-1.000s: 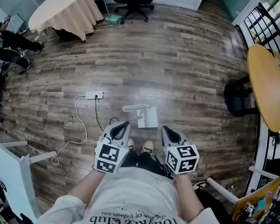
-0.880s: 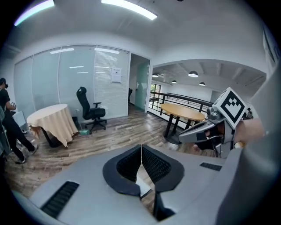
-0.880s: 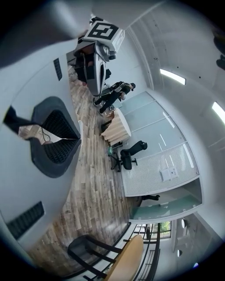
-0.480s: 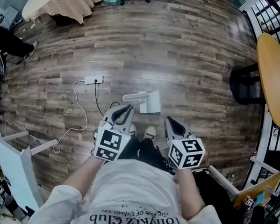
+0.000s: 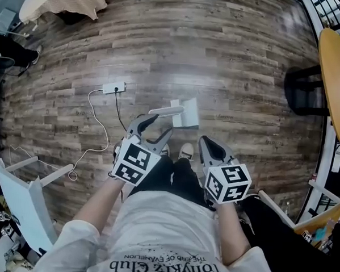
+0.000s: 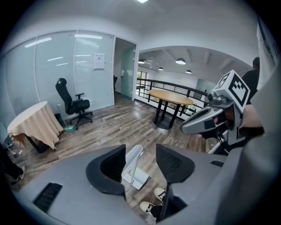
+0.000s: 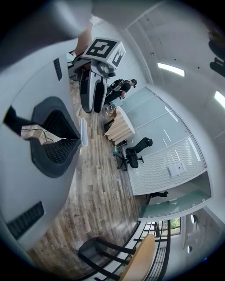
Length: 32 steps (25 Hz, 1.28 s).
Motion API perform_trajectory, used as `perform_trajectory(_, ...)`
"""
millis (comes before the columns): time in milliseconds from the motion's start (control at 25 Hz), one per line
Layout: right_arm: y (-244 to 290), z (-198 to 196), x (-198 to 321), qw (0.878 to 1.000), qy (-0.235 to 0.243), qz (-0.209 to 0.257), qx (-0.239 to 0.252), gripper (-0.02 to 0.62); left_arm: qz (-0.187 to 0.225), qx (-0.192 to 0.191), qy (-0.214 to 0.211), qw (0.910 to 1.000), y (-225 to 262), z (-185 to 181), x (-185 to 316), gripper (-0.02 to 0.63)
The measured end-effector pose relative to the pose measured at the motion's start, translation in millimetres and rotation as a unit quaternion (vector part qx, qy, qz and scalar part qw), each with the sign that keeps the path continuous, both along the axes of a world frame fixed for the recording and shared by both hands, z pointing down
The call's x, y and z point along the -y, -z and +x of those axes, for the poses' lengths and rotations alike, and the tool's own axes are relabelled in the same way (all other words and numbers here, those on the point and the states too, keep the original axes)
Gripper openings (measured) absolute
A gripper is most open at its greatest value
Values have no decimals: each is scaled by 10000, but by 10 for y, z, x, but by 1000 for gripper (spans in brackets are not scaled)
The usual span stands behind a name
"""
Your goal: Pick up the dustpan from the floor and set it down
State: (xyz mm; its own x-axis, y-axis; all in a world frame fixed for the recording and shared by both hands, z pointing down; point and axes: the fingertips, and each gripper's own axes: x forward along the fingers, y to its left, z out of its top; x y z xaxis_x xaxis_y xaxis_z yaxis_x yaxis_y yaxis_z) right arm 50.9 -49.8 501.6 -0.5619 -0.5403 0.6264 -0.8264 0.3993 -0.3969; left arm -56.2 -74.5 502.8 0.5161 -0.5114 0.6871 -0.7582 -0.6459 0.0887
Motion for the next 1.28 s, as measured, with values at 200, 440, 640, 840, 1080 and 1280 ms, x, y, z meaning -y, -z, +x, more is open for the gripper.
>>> perform_trajectory(200,-63,-15,5,9999,-61,-91,26,26,-145,222,-460,9986,-252,-12,95,269)
perform_trajectory(440,-160,36,7,9996,-194,-221,18,26,-118,238,-918,9954,-435,22,250,307)
perform_trajectory(640,-224,73,-17,9991,-280,-309,32,26,-315,315,-1207,9917,-619,40,304,339)
perform_trajectory(840,-298,97,-19,9986,-354,-384,57,26,-444,588,-1648,9836,-837,83,325,347)
perform_trajectory(1080,-355,133,-8,9979,-454,-452,99,26,-568,786,-1950,9760,-1046,142,352,347)
perform_trajectory(1280,-391,168,-21,9974,-511,-504,91,26,-696,926,-2347,9651,-1199,206,314,345)
